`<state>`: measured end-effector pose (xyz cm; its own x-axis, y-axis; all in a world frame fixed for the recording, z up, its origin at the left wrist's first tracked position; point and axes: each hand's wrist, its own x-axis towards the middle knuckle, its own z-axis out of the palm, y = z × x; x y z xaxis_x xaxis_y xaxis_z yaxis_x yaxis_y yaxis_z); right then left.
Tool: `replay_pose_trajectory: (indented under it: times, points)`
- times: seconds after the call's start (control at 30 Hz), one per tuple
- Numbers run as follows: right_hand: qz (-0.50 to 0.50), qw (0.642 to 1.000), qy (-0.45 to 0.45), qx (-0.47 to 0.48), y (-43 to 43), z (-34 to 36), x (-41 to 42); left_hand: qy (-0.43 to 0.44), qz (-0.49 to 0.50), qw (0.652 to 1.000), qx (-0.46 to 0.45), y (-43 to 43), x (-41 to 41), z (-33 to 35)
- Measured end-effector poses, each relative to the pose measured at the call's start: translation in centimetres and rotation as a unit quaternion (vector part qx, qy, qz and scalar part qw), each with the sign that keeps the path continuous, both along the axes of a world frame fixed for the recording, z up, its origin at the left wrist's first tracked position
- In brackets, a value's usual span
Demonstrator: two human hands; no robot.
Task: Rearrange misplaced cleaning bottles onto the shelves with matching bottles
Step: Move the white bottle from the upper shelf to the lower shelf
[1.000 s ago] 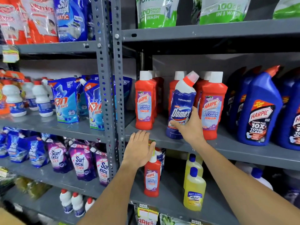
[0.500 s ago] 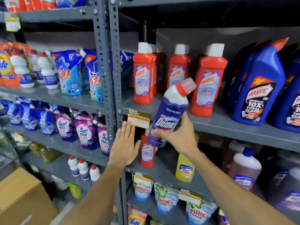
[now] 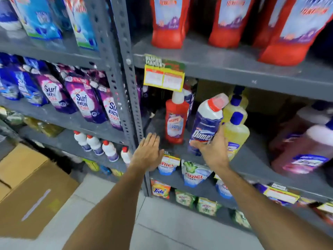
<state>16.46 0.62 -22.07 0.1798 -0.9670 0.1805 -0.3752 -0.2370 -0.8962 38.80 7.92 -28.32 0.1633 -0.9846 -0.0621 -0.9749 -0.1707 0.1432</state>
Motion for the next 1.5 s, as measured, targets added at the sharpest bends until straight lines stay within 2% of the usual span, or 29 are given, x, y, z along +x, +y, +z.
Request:
replay_pose_trajectory:
  times: [0.17,0.3,0.63,0.97,1.33,1.5]
  points:
    - [-0.033,0.999,0.017,0.019,-2.2,-2.9,1.8,0.009,-0.02,1.0,0.018,-1.9,1.3,-3.2]
    - [-0.045,0.998,0.043,0.031,-3.5,-4.2,2.6,-0.017,-0.032,0.999,0.024,-2.4,1.9,-5.5]
    - [-0.09,0.994,0.042,0.039,-7.0,-4.8,3.9,-0.017,-0.014,0.998,-0.066,-2.5,1.5,-8.1]
    - [-0.114,0.991,0.063,0.035,-9.7,-5.4,4.9,-0.01,-0.001,0.995,-0.1,-2.7,1.3,-9.1]
    - [-0.153,0.984,0.063,0.064,-5.7,-7.2,5.2,0.005,0.002,0.996,-0.084,-2.7,1.2,-9.0]
    - [-0.096,0.992,0.026,0.072,-3.1,-7.1,6.3,0.014,0.001,0.995,-0.094,-2.6,1.1,-8.8]
